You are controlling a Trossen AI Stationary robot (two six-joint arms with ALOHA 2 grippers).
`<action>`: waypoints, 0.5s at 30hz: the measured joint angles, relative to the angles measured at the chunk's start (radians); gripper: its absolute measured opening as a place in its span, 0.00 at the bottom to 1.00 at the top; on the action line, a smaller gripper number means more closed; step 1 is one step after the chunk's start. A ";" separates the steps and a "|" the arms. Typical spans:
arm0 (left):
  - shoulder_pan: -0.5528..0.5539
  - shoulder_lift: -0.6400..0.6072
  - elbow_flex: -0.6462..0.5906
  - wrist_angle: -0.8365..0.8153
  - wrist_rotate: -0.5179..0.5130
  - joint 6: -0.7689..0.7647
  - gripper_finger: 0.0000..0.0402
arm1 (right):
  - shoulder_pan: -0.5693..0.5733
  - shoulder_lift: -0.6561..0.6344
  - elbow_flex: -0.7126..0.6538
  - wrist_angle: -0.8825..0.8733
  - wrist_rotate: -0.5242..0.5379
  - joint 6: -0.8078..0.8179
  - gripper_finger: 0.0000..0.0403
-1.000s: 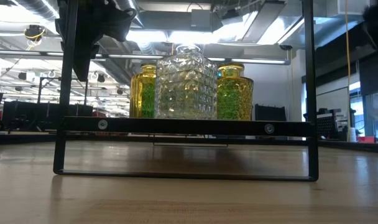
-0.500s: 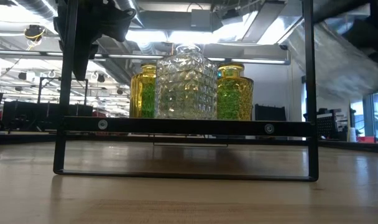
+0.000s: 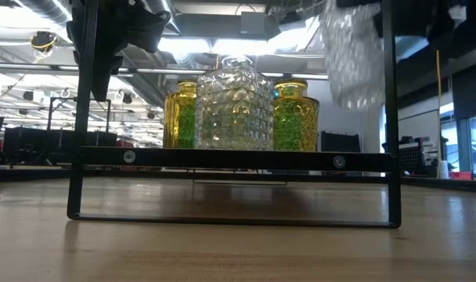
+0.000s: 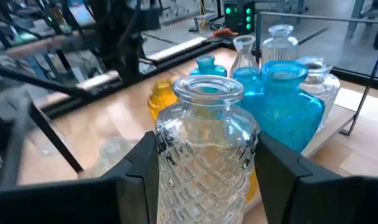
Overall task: Sort vases onto shelf
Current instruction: Put the transparent vase on the shelf aligned with the other bottom transparent vase
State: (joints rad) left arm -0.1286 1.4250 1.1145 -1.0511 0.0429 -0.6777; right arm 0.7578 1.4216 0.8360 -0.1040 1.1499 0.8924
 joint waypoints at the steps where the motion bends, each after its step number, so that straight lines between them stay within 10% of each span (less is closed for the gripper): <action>1: -0.003 0.000 0.000 -0.010 0.000 0.000 0.16 | -0.007 0.018 0.000 0.004 -0.003 -0.007 0.41; 15: -0.108 0.000 0.000 -0.226 -0.243 -0.048 0.16 | -0.006 0.240 0.000 0.410 -0.061 -0.321 0.41</action>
State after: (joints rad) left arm -0.2370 1.4246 1.1145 -1.2772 -0.1998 -0.7256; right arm 0.7521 1.6617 0.8360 0.3061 1.0885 0.5711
